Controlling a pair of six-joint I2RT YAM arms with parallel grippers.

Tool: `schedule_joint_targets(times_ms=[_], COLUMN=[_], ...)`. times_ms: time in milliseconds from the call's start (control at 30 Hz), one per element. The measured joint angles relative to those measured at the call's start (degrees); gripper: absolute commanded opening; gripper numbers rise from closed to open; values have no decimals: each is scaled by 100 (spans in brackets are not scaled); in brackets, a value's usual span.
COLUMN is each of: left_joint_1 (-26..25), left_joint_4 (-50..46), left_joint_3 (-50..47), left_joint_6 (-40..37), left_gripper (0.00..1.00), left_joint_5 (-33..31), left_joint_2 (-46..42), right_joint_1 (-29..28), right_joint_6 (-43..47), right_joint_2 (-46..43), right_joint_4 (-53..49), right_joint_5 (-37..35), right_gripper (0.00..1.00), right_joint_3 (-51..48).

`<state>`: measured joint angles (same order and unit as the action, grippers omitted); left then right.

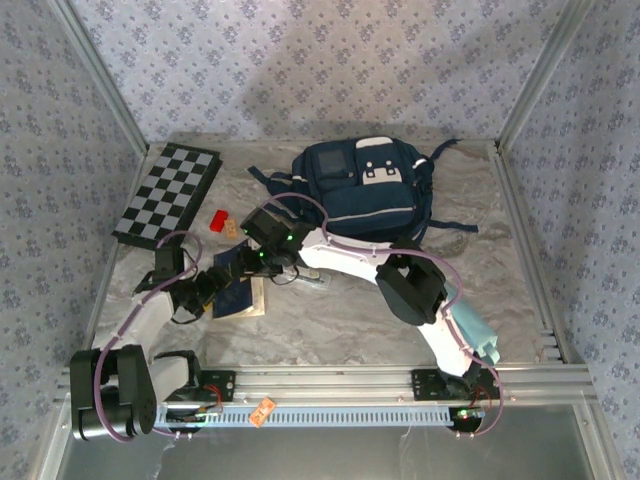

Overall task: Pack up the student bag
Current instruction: Pick up the book from the middle-left of the table.

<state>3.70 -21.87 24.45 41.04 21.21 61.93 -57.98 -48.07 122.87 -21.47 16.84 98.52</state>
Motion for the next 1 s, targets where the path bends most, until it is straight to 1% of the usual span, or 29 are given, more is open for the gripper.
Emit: schedule_joint_targets(times_ms=[100, 233, 400, 667, 833, 1000], left_joint_1=[-13, -13, -33, -35, -35, -35], left_joint_4=[7, 7, -7, -11, -13, -20], left_joint_3=[-13, -20, -28, -28, -28, -28], left_joint_6=[-2, 0, 15, 15, 17, 17], left_gripper=[75, 75, 75, 75, 75, 76], left_joint_5=[7, 7, 26, 24, 24, 22], left_joint_2=[-2, -17, -44, -44, -44, -44], right_joint_1=[2, 26, 61, 81, 87, 85], right_joint_6=[-46, -74, -74, -57, -48, -26], right_joint_2=[2, 20, 28, 195, 306, 308], right_joint_4=[103, 153, 199, 203, 203, 260], right_joint_5=[98, 149, 160, 157, 162, 186], right_gripper=[44, 39, 27, 27, 18, 8], right_joint_3=[-74, -136, -190, -219, -219, -219])
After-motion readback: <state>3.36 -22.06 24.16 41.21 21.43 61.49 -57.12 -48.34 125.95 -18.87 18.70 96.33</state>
